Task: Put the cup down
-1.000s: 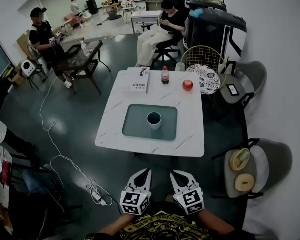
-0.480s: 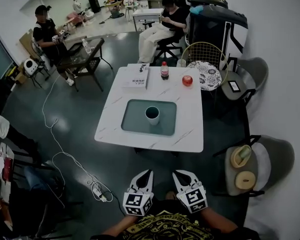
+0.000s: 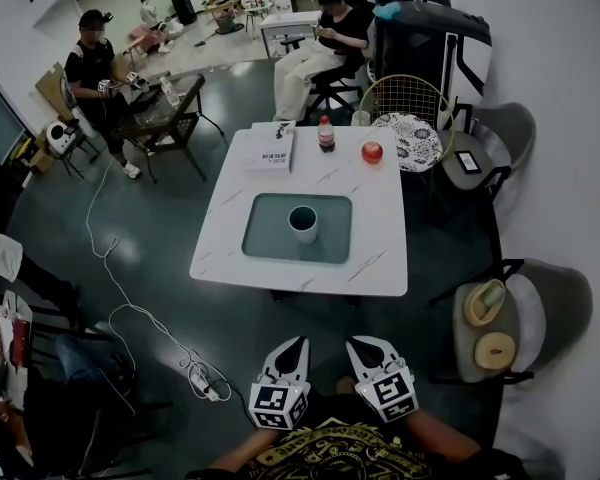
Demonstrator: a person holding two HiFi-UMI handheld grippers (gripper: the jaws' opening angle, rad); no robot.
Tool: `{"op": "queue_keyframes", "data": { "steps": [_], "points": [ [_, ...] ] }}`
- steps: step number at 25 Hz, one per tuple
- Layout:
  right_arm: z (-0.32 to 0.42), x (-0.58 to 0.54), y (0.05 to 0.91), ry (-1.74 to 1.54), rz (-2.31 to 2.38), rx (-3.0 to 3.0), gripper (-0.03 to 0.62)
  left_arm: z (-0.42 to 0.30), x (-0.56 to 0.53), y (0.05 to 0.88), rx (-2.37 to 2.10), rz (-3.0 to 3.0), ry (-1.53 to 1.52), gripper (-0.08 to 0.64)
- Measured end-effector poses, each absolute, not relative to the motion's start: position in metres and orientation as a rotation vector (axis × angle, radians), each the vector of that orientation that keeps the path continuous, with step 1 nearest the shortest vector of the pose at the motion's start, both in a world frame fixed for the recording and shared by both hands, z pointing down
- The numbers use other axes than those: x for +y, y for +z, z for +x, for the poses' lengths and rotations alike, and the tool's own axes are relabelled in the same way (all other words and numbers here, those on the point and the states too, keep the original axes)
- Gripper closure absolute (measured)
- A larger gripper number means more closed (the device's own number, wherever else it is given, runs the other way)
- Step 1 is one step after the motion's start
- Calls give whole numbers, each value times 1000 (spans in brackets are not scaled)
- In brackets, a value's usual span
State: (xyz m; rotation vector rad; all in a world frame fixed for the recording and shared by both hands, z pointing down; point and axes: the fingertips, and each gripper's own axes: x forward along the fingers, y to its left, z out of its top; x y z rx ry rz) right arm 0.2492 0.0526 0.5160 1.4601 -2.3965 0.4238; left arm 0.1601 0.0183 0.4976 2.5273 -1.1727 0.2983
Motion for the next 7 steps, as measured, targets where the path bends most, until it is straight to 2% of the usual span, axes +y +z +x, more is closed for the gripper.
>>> {"op": "queue_keyframes", "data": {
  "steps": [7],
  "points": [
    [243,54,515,420,1460,-2397,588,154,20,497,-1171,2531,297,549]
  ]
}}
